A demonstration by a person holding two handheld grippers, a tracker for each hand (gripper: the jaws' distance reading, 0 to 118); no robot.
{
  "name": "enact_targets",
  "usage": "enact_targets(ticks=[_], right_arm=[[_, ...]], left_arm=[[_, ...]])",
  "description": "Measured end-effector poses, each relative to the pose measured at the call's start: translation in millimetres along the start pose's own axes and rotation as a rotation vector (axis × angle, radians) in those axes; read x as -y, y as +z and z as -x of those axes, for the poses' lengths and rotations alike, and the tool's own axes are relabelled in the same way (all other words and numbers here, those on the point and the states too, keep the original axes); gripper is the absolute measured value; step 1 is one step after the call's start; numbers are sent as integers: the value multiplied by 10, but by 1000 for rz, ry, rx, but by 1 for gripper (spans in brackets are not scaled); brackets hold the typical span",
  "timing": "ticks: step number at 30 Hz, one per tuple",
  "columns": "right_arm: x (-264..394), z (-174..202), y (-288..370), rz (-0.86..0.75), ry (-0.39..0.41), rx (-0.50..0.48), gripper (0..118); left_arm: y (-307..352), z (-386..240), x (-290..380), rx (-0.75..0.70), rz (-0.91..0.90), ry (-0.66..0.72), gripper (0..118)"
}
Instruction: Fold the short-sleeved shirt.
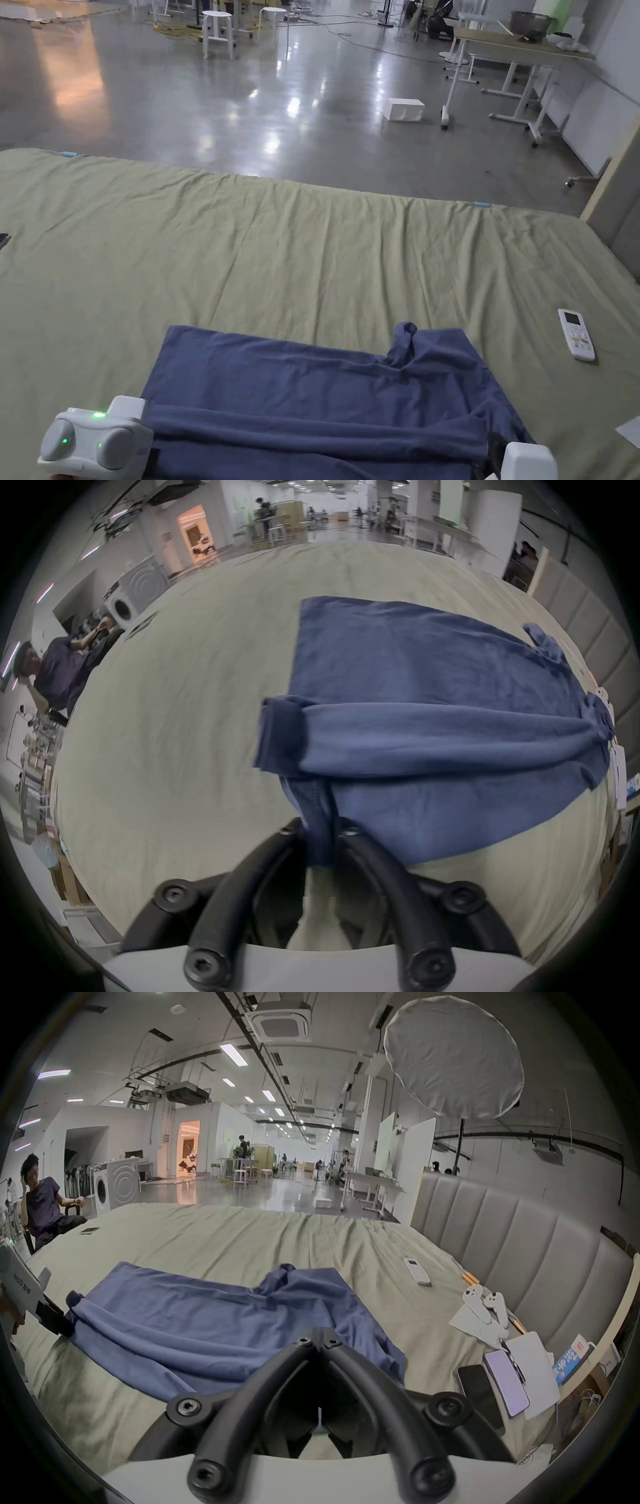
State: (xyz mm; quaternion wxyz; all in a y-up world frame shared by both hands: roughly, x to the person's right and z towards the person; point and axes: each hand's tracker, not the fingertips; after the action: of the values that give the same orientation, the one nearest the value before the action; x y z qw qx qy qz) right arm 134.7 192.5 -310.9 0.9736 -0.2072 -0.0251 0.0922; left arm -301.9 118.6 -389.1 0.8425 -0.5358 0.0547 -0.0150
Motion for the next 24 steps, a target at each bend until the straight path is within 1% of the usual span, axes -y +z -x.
enact_targets(ticks=[1,2,3,4,5,7,8,9,11,12,13,15,18,19,21,22,23,24], right_arm=[[13,-65,-18,26,-1,12,4],[27,-154,-40,47,6,32,13],[43,-246,-70,74,14,53,29],[65,-337,-106,108,18,56,41],[102,-451,-143,131,-2,53,45],[160,-642,-252,215,-19,41,46],[204,-749,-305,269,-30,67,50],[227,-810,-397,301,-7,34,60],[295,-898,-546,359,1,21,68],[323,-908,-601,383,27,6,70],[350,-920,-659,408,37,-11,71],[412,-903,-791,446,53,-7,72],[493,-868,-978,502,16,-64,81],[522,-856,-1038,522,14,-78,81],[607,-810,-1197,534,55,-74,81],[642,-786,-1245,567,85,-75,80],[680,-770,-1283,594,78,-94,75],[678,-765,-1288,580,36,-118,62]], left_arm=[[8,-2,15,5,3,3,9],[-56,110,-6,11,2,15,9],[-59,152,-5,17,0,26,8],[-39,173,8,23,-5,34,8],[-16,195,25,27,-13,45,8],[-15,288,41,35,-25,56,8],[6,302,58,36,-31,56,8],[25,317,72,36,-41,55,8],[160,266,105,35,-55,57,8],[180,275,119,40,-62,60,8],[194,282,131,41,-68,63,8],[243,277,133,40,-70,60,8],[254,289,133,45,-73,60,8],[254,292,139,46,-73,61,8],[254,294,157,48,-72,65,8],[251,296,138,47,-70,67,8],[250,294,138,47,-69,67,8],[250,289,145,47,-69,66,8]])
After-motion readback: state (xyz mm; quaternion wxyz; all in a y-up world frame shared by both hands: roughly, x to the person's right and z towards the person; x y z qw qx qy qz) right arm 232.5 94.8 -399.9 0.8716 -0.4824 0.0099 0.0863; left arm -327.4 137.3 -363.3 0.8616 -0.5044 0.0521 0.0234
